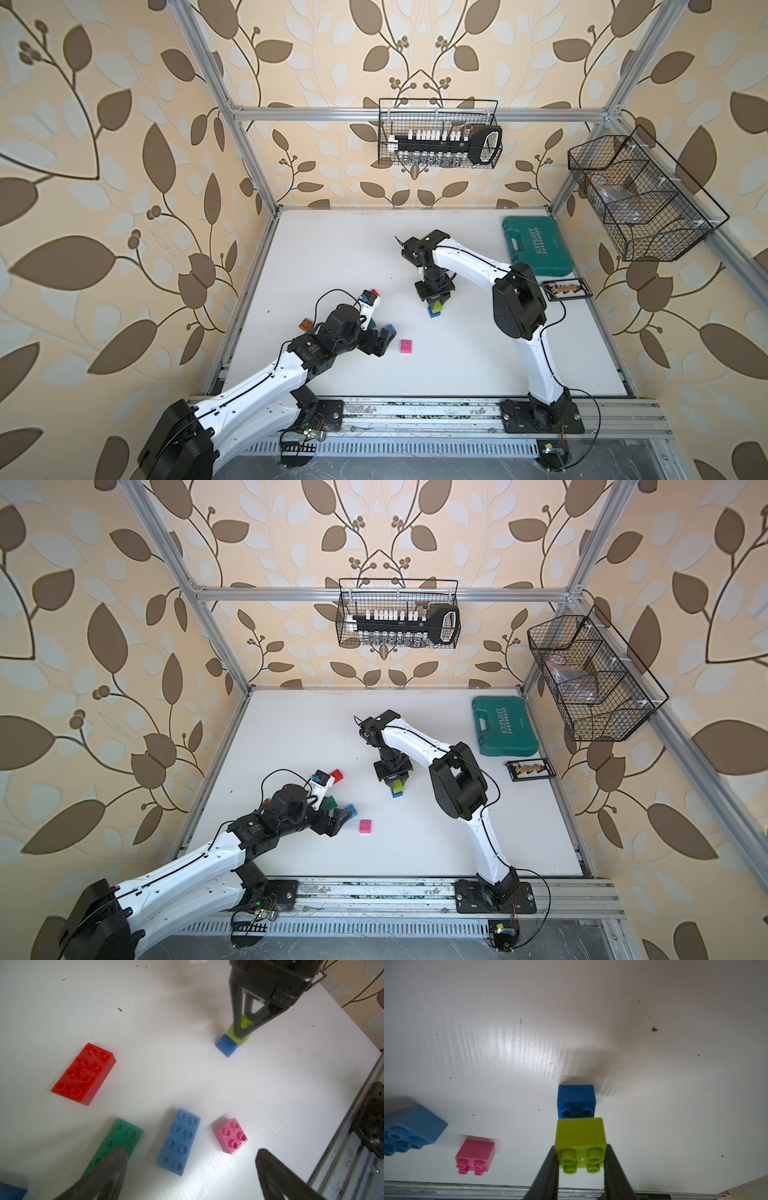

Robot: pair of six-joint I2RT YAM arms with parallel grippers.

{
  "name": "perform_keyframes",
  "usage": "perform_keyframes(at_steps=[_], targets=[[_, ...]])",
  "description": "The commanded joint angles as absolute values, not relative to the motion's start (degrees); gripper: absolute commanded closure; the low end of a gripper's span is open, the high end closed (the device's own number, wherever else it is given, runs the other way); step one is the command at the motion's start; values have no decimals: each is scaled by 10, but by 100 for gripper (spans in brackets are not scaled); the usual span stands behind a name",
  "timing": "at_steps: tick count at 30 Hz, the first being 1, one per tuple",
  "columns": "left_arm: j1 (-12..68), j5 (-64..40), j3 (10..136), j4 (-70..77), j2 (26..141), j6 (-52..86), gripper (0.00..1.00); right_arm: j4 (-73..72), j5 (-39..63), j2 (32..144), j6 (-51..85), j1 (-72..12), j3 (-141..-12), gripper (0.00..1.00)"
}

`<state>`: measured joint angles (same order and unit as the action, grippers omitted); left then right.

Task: Assemble a spoon with lego
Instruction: Assemble the lego brick with the lego brick.

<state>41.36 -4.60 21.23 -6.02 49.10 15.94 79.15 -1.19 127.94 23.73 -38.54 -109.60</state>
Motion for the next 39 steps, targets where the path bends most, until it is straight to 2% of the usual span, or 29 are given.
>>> perform_keyframes(at_steps=[1,18,32,35,37,39], targets=[[420,-39,214,-52,484,164,1,785,-1,1297,246,-384,-1096,79],[420,-39,215,-51,488,164,1,756,-7,1286,250,-384,-1041,79],[420,-41,215,-52,487,164,1,657,15,1292,258,-378,-935,79],[420,-41,215,-52,489,163,1,679,6,1291,257,-378,-959,71],[420,-40,215,-52,489,163,1,686,2,1278,258,-378,-972,59],[420,-40,216,-52,488,163,1,693,0,1263,261,-378,-983,52]])
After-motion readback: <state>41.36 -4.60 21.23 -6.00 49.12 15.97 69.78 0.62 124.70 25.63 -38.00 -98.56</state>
